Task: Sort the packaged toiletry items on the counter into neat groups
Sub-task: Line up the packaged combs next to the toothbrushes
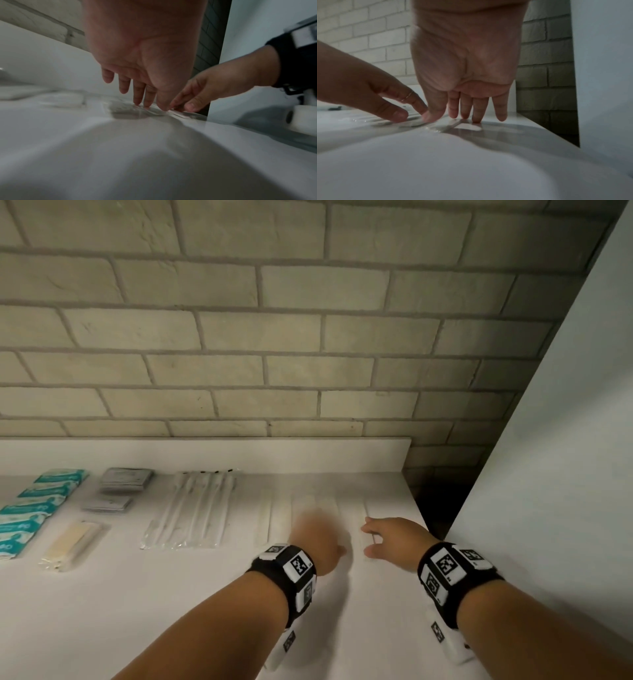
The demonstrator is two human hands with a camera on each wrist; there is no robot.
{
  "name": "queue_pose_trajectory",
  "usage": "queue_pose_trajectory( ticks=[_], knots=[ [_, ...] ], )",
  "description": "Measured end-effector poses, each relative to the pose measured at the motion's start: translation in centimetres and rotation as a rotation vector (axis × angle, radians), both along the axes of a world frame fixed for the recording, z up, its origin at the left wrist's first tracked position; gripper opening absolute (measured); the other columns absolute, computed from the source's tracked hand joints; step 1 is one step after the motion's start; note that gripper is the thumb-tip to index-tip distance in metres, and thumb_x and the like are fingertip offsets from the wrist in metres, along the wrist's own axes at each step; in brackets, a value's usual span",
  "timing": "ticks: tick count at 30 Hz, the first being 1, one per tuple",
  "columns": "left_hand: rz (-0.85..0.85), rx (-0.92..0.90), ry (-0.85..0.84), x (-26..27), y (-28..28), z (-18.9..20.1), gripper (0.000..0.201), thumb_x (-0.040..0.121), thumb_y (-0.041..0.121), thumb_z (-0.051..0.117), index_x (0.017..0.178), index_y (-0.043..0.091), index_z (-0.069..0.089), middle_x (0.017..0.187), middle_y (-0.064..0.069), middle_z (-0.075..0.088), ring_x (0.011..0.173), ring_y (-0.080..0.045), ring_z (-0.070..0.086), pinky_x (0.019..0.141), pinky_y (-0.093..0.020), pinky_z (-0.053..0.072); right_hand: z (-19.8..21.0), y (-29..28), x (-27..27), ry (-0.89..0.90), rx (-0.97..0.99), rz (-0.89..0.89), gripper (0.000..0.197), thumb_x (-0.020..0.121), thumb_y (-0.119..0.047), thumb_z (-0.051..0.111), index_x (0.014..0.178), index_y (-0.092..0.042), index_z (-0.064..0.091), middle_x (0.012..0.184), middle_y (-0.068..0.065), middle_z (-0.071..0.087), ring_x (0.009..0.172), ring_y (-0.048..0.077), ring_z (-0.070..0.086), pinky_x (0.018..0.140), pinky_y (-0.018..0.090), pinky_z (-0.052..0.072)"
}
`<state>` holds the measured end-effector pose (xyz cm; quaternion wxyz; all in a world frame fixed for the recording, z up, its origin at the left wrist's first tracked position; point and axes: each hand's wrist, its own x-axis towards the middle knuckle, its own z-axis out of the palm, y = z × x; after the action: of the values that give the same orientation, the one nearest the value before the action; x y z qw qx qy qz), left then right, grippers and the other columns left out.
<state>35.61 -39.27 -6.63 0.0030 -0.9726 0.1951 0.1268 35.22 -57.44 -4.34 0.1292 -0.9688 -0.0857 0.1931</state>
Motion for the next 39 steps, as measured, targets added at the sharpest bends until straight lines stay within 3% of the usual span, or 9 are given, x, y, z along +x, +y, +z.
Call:
queue_pose_trajectory(
  ticks=[2, 6, 13, 19, 25, 34, 36, 39],
  knots=[
    [0.042, -0.032, -0.010, 0.0, -0.4, -0.5, 0.059, 0.097, 0.044, 0.041, 0.148, 0.017, 0.030, 0.156, -0.004, 0.028, 0.148, -0.026, 0.011, 0.119, -0.047, 0.007, -0.4, 0.5, 0.8, 0.001, -0.025, 0.031, 0.059, 0.092, -0.034, 0.060, 0.147, -0.027, 0.038, 0.158, -0.012, 0.024, 0.139, 0.016, 0.036, 0.113, 0.031, 0.031],
    [0.057, -0.087, -0.013, 0.3, 0.0, -1.1, 0.062, 0.095, 0.043, 0.048, 0.148, 0.018, 0.028, 0.155, -0.003, 0.029, 0.148, -0.025, 0.013, 0.119, -0.046, 0.007, -0.9, 0.9, 1.9, -0.004, -0.034, 0.045, 0.061, 0.093, -0.030, 0.058, 0.149, -0.027, 0.034, 0.160, -0.011, 0.018, 0.143, 0.017, 0.030, 0.115, 0.031, 0.027],
    [0.055, -0.120, -0.017, 0.4, 0.0, -1.2, 0.063, 0.095, 0.041, 0.049, 0.149, 0.017, 0.026, 0.156, -0.003, 0.028, 0.149, -0.024, 0.011, 0.119, -0.045, 0.005, -1.3, 0.2, 1.9, 0.010, 0.100, -0.025, 0.063, 0.085, -0.022, 0.069, 0.143, -0.026, 0.045, 0.156, -0.014, 0.028, 0.138, 0.013, 0.038, 0.114, 0.031, 0.031],
    [0.081, -0.251, -0.090, 0.6, 0.1, -1.5, 0.055, 0.094, 0.040, 0.050, 0.144, 0.022, 0.038, 0.154, 0.005, 0.032, 0.148, -0.020, 0.014, 0.119, -0.043, 0.007, -1.5, -0.7, 1.5, -0.003, 0.243, -0.089, 0.060, 0.089, -0.023, 0.066, 0.143, -0.029, 0.044, 0.155, -0.017, 0.028, 0.139, 0.011, 0.037, 0.114, 0.028, 0.029],
    [0.101, -0.157, -0.076, 0.6, 0.2, -1.6, 0.052, 0.094, 0.041, 0.048, 0.143, 0.023, 0.041, 0.150, 0.002, 0.040, 0.147, -0.022, 0.017, 0.119, -0.043, 0.008, -2.0, -0.8, 1.5, -0.011, 0.128, -0.064, 0.054, 0.092, -0.023, 0.062, 0.143, -0.024, 0.045, 0.155, -0.012, 0.032, 0.140, 0.015, 0.037, 0.116, 0.031, 0.028],
    [0.167, -0.223, -0.109, 0.3, 1.6, -1.1, 0.051, 0.098, 0.031, 0.043, 0.147, 0.022, 0.035, 0.155, 0.004, 0.032, 0.148, -0.022, 0.013, 0.119, -0.044, 0.007, -1.1, -1.0, 1.5, -0.037, 0.264, -0.108, 0.055, 0.091, -0.027, 0.062, 0.144, -0.025, 0.044, 0.154, -0.009, 0.035, 0.136, 0.014, 0.041, 0.111, 0.025, 0.030],
    [0.191, -0.189, -0.131, 0.3, 3.0, -1.0, 0.051, 0.097, 0.026, 0.043, 0.147, 0.023, 0.034, 0.155, 0.005, 0.030, 0.149, -0.023, 0.011, 0.119, -0.046, 0.006, -0.8, -0.3, 1.4, -0.046, 0.187, -0.067, 0.053, 0.094, -0.030, 0.057, 0.145, -0.028, 0.042, 0.156, -0.010, 0.029, 0.143, 0.015, 0.031, 0.117, 0.034, 0.023],
    [0.197, -0.114, -0.075, 0.2, 4.1, -0.8, 0.050, 0.097, 0.026, 0.044, 0.146, 0.023, 0.037, 0.155, 0.004, 0.032, 0.149, -0.024, 0.010, 0.119, -0.046, 0.004, -0.4, 1.8, 0.9, -0.050, -0.101, 0.130, 0.048, 0.098, -0.035, 0.046, 0.145, -0.030, 0.040, 0.158, -0.013, 0.023, 0.149, 0.016, 0.009, 0.116, 0.056, 0.001]
  ],
)
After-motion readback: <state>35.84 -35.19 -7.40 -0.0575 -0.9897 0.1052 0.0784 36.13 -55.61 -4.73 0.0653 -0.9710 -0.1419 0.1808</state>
